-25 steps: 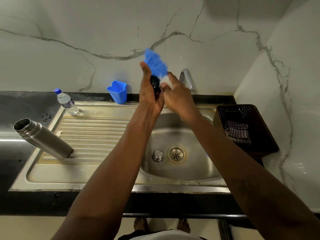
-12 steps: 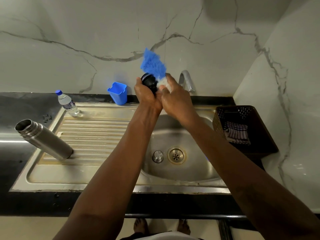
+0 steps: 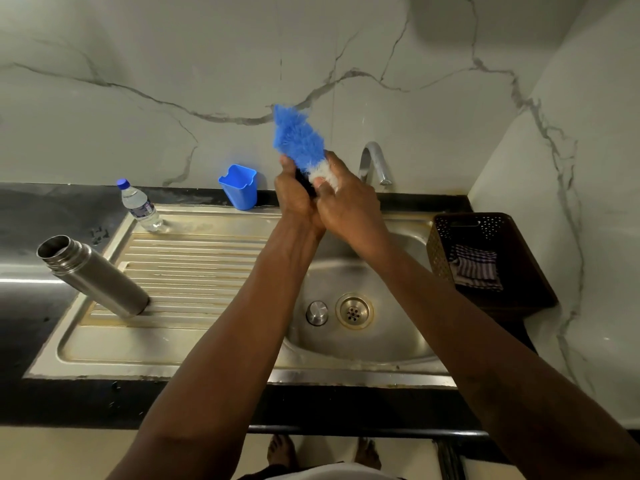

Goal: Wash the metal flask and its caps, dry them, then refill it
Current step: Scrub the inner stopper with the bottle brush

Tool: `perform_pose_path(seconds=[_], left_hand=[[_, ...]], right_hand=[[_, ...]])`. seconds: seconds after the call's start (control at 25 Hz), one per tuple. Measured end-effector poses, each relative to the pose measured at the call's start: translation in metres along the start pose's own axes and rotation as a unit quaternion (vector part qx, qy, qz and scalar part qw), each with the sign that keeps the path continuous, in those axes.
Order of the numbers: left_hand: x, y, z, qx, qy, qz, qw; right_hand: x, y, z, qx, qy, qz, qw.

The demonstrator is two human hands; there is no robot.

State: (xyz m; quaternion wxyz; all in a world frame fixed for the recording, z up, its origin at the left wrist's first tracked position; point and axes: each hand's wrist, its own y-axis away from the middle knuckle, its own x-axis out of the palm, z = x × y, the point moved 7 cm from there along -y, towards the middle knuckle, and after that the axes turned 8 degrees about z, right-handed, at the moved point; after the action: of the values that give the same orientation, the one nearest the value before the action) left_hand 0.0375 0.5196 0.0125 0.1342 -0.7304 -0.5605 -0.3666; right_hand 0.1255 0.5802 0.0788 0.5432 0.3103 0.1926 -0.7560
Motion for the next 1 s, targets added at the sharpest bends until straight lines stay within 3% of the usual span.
perform_pose_path(seconds=[0.2,0.36,0.48,0.72,0.92,1.0], left_hand=[[0.027,0.011,-0.005,-0.014,0.041,0.116,0.992],[0.022,-0.001,-0.011,0.003,0.069,0.111,0.991],[0.024,0.001,-0.001,-0.006,0.103,0.138,0.985],[0.016,-0.009,-0.026,0.029,0.109,0.066,0.991],[0.03,0.01,-0.001,-0.077,0.023,0.052,0.995],[0.033,0.009,-0.008,-0.066,0.032,0.065,0.995]], right_hand=[[-0.009,-0.018,-0.006,0.045,-0.055,0.011,0.997],[0.007,0.004,0.002,0.008,-0.03,0.051,0.998],[-0.01,-0.018,-0.003,0.048,-0.076,0.025,0.996],[0.006,0.01,0.012,-0.005,-0.06,0.047,0.997],[-0.007,-0.028,-0.01,0.049,-0.095,0.005,0.994],[-0.003,-0.026,-0.013,0.046,-0.112,0.001,0.993]])
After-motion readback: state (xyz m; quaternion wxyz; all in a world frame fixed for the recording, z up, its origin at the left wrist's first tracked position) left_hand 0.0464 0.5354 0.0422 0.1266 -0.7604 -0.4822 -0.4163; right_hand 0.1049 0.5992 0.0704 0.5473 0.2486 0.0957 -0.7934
